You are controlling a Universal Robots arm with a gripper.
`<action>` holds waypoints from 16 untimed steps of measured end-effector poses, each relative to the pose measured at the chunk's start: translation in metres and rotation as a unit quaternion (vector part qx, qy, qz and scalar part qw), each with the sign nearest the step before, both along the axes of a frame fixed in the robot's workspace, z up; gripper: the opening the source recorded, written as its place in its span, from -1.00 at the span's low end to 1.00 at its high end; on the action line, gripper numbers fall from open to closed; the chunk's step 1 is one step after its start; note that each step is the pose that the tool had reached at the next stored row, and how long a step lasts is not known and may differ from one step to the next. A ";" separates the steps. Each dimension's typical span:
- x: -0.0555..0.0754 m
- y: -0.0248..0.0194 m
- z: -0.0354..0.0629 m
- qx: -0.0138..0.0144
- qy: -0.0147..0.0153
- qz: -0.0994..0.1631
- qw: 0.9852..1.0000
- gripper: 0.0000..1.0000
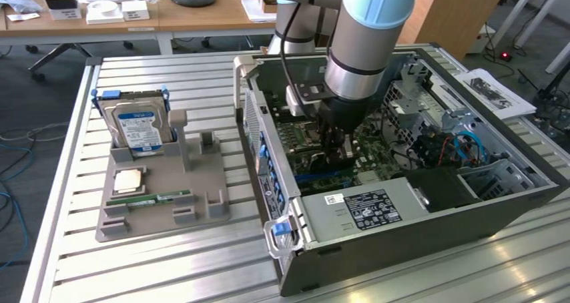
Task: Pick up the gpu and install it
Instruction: 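Insert the gpu into the slot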
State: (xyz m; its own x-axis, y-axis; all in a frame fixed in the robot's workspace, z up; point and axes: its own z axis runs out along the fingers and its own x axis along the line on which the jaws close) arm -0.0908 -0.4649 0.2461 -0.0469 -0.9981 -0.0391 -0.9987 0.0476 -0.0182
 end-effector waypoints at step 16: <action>0.000 0.0000 -0.0019 0.000 0.000 0.000 1.000 -0.47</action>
